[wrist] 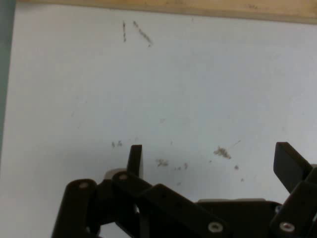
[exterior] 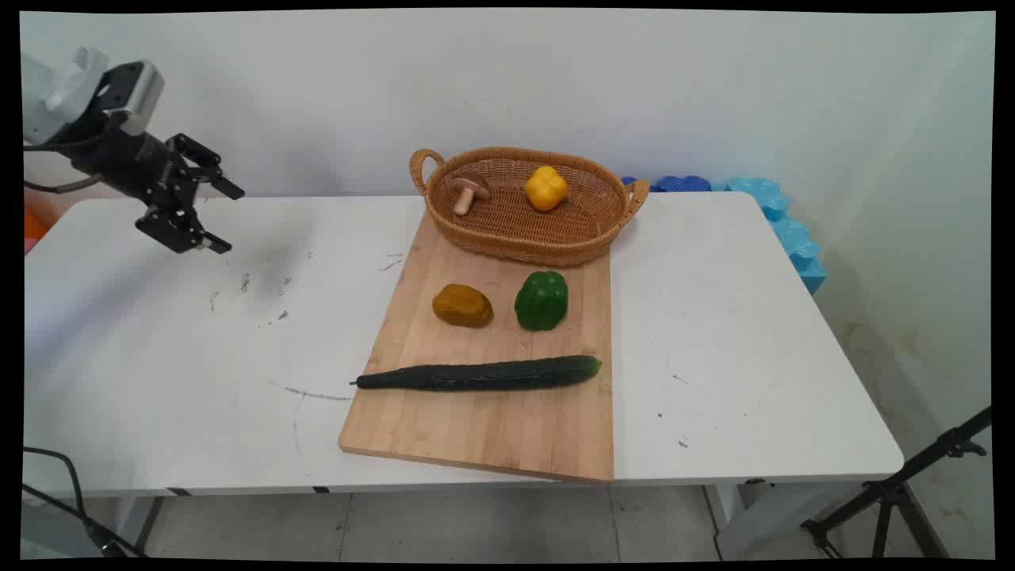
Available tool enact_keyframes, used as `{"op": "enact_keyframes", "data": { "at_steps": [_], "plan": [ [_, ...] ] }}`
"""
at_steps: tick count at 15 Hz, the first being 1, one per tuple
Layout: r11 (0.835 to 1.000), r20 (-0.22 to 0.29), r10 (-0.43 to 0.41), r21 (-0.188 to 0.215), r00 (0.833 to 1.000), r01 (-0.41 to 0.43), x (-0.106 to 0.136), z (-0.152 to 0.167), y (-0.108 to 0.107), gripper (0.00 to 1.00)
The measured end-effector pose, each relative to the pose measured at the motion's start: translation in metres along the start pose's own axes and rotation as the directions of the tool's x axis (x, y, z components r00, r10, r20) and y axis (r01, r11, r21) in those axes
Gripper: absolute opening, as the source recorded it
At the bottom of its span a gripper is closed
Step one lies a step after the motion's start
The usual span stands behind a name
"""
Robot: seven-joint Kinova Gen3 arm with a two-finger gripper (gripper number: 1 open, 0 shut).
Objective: Pick up the potato from the cutting board
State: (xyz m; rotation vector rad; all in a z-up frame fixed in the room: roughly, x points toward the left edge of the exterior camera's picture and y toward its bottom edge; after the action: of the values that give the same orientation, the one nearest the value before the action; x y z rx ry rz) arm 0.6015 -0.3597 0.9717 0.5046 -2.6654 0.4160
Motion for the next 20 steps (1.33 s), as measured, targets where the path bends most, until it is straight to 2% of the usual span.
{"op": "enact_keyframes", "data": {
  "at_steps": [4,8,16,20],
  "plan": [
    [0.999,-0.001,0.037,-0.039,0.999,-0.037,0.030,0.017,0.007,1.00],
    [0.996,-0.029,0.054,-0.069,0.998,-0.056,0.071,0.045,0.014,1.00],
    [0.990,-0.080,0.092,-0.102,0.993,-0.100,0.154,0.126,0.029,1.00],
    [0.986,-0.083,0.117,-0.106,0.990,-0.126,0.182,0.169,0.033,1.00]
  ]
}}
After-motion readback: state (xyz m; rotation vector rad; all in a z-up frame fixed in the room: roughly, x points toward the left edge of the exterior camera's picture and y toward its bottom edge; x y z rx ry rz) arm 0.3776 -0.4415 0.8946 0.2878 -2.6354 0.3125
